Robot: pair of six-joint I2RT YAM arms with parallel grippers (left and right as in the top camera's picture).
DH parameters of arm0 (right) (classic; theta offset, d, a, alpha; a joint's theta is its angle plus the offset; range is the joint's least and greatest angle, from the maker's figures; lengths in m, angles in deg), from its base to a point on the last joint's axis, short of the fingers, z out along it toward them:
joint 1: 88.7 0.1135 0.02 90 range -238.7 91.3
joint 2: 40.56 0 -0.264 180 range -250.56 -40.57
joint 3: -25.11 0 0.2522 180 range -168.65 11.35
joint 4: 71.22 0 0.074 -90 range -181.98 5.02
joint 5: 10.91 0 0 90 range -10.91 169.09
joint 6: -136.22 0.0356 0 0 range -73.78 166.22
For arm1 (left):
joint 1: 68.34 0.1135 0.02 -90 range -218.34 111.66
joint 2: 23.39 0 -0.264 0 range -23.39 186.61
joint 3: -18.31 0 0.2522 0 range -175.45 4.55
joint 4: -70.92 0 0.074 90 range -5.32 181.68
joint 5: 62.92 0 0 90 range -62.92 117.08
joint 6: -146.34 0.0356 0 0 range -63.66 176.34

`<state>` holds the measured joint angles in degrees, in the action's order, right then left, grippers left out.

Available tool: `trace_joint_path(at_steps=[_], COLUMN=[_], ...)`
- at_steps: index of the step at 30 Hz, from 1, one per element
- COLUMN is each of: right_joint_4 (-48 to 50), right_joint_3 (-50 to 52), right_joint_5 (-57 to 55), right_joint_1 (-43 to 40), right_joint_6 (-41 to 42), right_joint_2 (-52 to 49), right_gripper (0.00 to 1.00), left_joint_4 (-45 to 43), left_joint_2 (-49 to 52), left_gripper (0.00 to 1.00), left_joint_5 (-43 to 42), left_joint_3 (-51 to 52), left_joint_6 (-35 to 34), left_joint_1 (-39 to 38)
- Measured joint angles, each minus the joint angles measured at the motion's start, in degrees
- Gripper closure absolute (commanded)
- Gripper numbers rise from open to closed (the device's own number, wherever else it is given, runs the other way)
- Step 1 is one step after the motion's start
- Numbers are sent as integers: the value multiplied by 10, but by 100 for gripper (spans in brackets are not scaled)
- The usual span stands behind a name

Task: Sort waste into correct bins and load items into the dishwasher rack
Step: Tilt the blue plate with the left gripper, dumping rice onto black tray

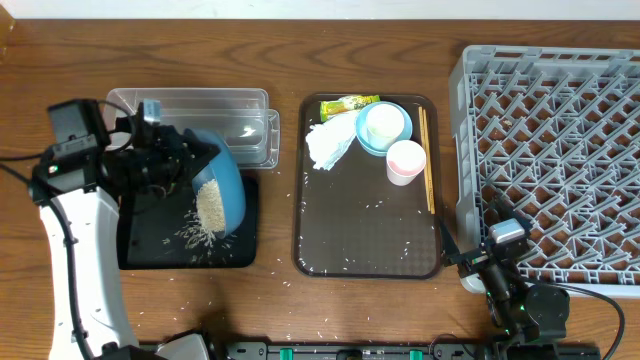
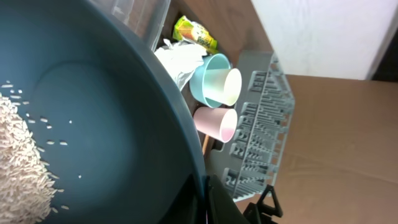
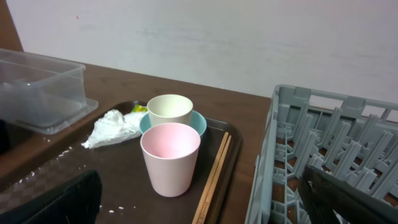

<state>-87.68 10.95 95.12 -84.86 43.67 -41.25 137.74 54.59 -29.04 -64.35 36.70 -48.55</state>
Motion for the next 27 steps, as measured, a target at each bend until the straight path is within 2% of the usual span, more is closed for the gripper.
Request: trace_joint_path(at_steps=[27], right_joint_4=[0], right_joint_3=[0], right_joint_5=[0], right_joint_1=[0], right_joint_6=[0], right_joint_2=[0], right_gripper=[1], left_joint_4=[0], left_joint_2=[0], left_gripper=[94], left_joint_5=[-196], left_joint_3=[67], left_joint_6=[71], left_joint_1=[162])
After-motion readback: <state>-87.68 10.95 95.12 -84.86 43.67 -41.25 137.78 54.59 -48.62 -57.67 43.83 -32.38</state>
